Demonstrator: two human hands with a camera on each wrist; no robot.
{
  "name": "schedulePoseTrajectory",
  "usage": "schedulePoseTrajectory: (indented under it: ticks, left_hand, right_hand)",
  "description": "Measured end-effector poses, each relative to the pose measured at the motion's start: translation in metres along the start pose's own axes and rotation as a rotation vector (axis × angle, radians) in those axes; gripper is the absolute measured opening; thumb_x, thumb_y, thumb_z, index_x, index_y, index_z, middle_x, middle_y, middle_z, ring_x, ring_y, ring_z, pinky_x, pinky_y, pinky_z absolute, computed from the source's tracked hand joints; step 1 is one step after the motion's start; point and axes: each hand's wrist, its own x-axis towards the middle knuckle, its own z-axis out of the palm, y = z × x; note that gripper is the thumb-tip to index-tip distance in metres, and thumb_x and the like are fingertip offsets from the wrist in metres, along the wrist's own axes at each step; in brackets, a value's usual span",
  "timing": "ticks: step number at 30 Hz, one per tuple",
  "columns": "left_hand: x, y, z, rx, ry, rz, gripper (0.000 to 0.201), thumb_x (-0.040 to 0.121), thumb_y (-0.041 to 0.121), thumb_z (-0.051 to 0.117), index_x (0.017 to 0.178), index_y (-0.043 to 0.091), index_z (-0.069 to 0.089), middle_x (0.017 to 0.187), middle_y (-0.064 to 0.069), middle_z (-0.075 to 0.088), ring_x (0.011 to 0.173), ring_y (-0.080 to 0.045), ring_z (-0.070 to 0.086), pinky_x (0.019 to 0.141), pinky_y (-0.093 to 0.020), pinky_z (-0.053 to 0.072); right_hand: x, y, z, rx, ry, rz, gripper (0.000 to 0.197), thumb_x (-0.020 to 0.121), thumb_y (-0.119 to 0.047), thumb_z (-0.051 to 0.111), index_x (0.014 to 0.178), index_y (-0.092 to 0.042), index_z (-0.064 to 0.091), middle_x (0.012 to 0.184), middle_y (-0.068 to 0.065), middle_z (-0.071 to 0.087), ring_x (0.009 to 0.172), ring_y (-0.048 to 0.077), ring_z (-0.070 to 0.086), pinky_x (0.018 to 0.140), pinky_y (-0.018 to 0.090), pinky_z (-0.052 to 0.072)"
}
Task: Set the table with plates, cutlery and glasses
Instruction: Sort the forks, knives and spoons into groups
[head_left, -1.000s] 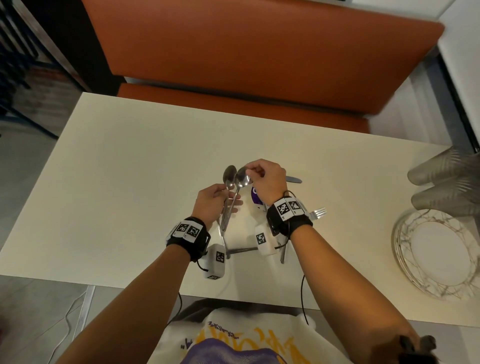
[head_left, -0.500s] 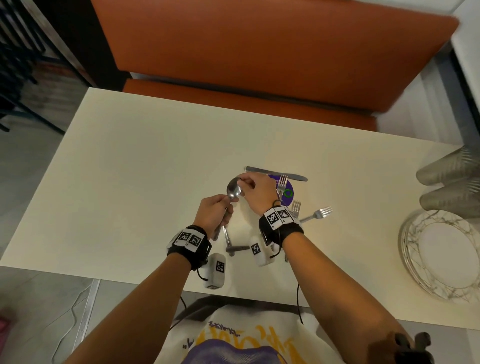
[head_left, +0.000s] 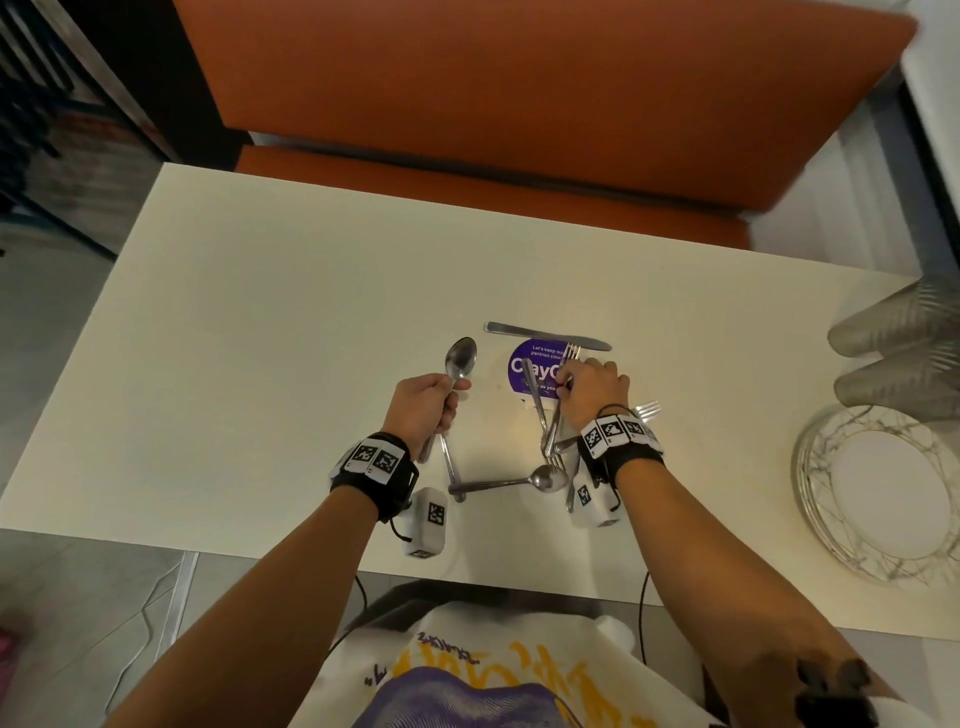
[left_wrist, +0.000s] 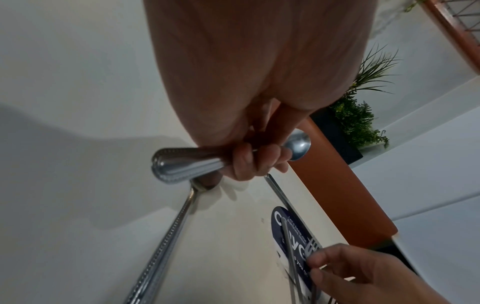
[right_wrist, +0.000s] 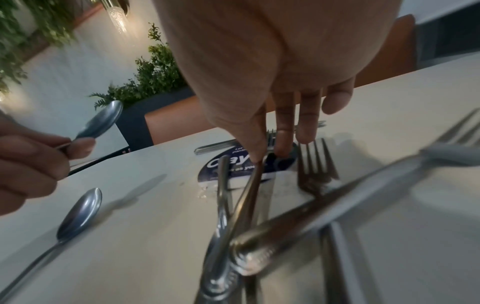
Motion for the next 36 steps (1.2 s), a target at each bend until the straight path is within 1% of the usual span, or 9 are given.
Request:
schedulePoseTrajectory:
  ticks: [7,13,16,20,25,28,30,33,36]
  left_hand:
    - [0.0,-0.002,0.003,-0.017,0.006,-0.016,0.03,0.107,0.008,0.045,0.103,0.0,0.073,0.069,-0.005,0.055,0.053,-0.014,0.044,0.048,-0.024,0.035]
    - [0.0,-0.004,0.001,-0.01,-0.001,-0.023,0.029,0.106,0.009,0.046,0.105,0.001,0.074,0.068,-0.003,0.057,0.054,-0.014,0.046,0.05,-0.026,0.037]
    - [0.0,-0.005,-0.002,-0.014,0.007,-0.021,0.03,0.106,0.009,0.046,0.106,0.0,0.074,0.07,-0.005,0.058,0.055,-0.015,0.047,0.051,-0.027,0.037]
    - [-0.001,-0.006,-0.009,-0.055,0.035,-0.028,0.029,0.104,0.004,0.045,0.103,-0.002,0.073,0.071,-0.007,0.058,0.056,-0.016,0.046,0.049,-0.025,0.036]
    - [-0.007,-0.006,-0.02,-0.072,0.11,-0.04,0.03,0.101,-0.001,0.043,0.1,-0.006,0.072,0.069,-0.008,0.059,0.053,-0.015,0.043,0.047,-0.022,0.035]
    - [-0.01,-0.008,-0.028,-0.045,0.141,-0.016,0.029,0.099,-0.001,0.044,0.1,-0.005,0.073,0.069,-0.007,0.062,0.053,-0.017,0.046,0.051,-0.027,0.039]
    - [-0.012,-0.012,-0.038,-0.066,0.17,-0.012,0.028,0.1,0.0,0.044,0.101,-0.003,0.073,0.07,-0.007,0.062,0.054,-0.017,0.049,0.053,-0.029,0.042]
    - [-0.013,-0.015,-0.038,-0.044,0.169,-0.016,0.028,0.104,0.003,0.044,0.105,-0.002,0.072,0.073,-0.007,0.061,0.056,-0.017,0.053,0.054,-0.031,0.045]
    - [-0.015,-0.021,-0.046,-0.027,0.184,-0.032,0.03,0.106,0.005,0.043,0.105,0.0,0.072,0.073,-0.005,0.061,0.056,-0.017,0.054,0.054,-0.033,0.044]
  right_hand:
    - [-0.014,0.019,0.005,-0.027,0.005,0.061,0.014,0.091,-0.026,0.064,0.103,-0.022,0.07,0.111,0.003,0.065,0.111,0.027,0.053,0.096,0.043,0.042]
    - [-0.024,0.025,0.006,-0.063,-0.005,0.128,0.019,0.089,-0.024,0.064,0.107,-0.021,0.071,0.118,0.007,0.06,0.114,0.029,0.051,0.099,0.045,0.045]
    - [-0.027,0.021,0.005,-0.02,0.045,0.14,0.019,0.085,-0.023,0.067,0.103,-0.022,0.071,0.119,0.009,0.055,0.114,0.029,0.049,0.099,0.043,0.045]
    - [-0.029,-0.009,0.005,0.126,0.102,-0.011,0.008,0.087,-0.022,0.065,0.093,-0.022,0.07,0.105,0.001,0.06,0.105,0.025,0.053,0.09,0.037,0.047]
    - [-0.028,-0.064,0.022,0.292,-0.067,-0.257,0.011,0.09,-0.017,0.062,0.093,-0.024,0.071,0.096,-0.007,0.066,0.094,0.015,0.06,0.088,0.034,0.054]
    - [-0.029,-0.093,0.032,0.31,-0.151,-0.277,0.012,0.092,-0.02,0.061,0.102,-0.02,0.069,0.102,-0.001,0.066,0.096,0.018,0.062,0.088,0.034,0.054]
    - [-0.028,-0.11,0.04,0.321,-0.188,-0.259,0.023,0.092,-0.026,0.066,0.112,-0.017,0.065,0.107,0.002,0.065,0.098,0.019,0.061,0.088,0.035,0.054]
    - [-0.027,-0.12,0.046,0.344,-0.161,-0.222,0.039,0.093,-0.036,0.065,0.127,-0.02,0.055,0.111,0.004,0.063,0.101,0.021,0.06,0.089,0.038,0.053]
    - [-0.025,-0.132,0.051,0.286,-0.15,-0.243,0.031,0.096,-0.028,0.059,0.126,-0.019,0.056,0.115,0.006,0.059,0.105,0.024,0.056,0.087,0.036,0.049]
